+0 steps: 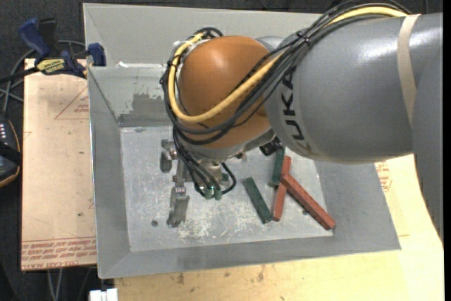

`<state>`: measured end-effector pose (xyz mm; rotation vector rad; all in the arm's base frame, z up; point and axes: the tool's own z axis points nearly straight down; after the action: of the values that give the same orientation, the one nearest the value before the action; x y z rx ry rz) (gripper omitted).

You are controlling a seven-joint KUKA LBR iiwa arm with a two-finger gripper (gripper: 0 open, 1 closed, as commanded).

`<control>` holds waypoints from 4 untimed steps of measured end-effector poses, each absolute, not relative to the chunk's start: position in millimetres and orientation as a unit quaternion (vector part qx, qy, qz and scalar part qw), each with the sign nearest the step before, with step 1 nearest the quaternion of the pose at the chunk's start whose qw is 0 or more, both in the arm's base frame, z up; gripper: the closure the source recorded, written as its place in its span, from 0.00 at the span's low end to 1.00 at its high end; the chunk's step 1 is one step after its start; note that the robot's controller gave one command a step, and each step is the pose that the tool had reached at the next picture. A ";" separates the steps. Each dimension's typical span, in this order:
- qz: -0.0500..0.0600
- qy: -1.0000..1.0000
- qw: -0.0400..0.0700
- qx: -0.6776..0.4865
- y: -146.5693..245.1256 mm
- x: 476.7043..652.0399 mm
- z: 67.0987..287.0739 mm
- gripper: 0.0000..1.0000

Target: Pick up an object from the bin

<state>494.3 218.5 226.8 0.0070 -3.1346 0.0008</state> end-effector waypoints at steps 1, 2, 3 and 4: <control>0.002 -0.999 0.004 0.041 173.3 491.4 135.0 0.00; 0.000 -0.963 -0.002 0.271 128.0 598.3 114.4 0.00; -0.001 -0.958 0.001 0.285 99.2 604.6 67.2 0.00; -0.001 -0.958 -0.001 0.286 101.3 605.9 71.4 1.00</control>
Offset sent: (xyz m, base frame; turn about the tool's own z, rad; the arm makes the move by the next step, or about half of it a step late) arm -0.0015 -0.0427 -0.0868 -0.0807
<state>605.9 101.3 71.4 0.8995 -3.0126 -0.0031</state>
